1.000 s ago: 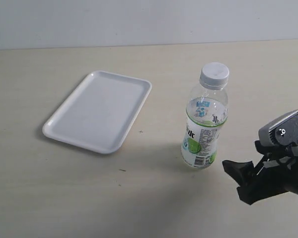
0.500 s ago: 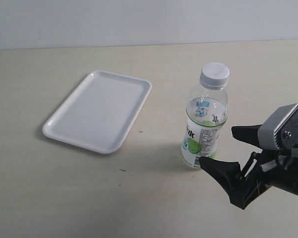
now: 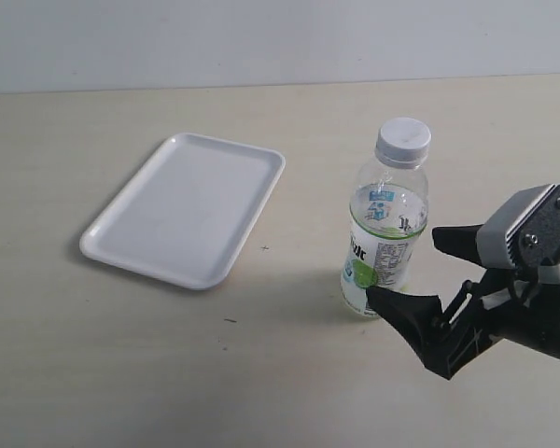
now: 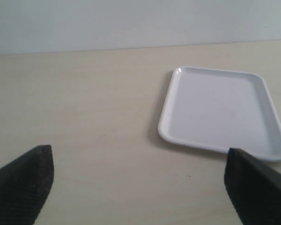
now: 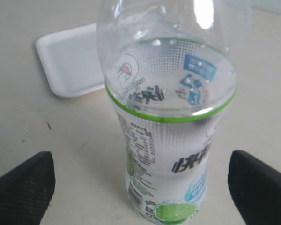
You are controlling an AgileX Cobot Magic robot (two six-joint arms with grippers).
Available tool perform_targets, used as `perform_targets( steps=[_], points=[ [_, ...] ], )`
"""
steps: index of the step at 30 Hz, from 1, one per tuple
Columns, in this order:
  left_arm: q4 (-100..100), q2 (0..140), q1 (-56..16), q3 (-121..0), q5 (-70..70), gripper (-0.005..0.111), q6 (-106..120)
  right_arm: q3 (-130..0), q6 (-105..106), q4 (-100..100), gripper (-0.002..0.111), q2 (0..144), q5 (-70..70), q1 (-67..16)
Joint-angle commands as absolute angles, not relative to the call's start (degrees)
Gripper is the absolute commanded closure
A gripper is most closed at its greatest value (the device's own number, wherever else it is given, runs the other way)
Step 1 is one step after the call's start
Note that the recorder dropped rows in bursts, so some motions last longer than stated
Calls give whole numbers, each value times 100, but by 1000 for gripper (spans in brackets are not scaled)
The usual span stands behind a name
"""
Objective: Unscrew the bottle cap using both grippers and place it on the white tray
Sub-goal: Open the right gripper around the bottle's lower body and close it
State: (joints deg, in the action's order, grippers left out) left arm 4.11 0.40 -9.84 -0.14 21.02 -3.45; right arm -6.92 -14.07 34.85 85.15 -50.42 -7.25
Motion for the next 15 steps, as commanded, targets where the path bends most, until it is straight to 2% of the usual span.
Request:
perform_targets(
  steps=[1,15],
  points=[
    [434,0,-1024,0,2068,13,-344,-760,-1160,3376,13,8983,-5633,-731],
    [434,0,-1024,0,2068,13,-344,-1227,-1122,3289,13,10149,-6252,-731]
  ],
)
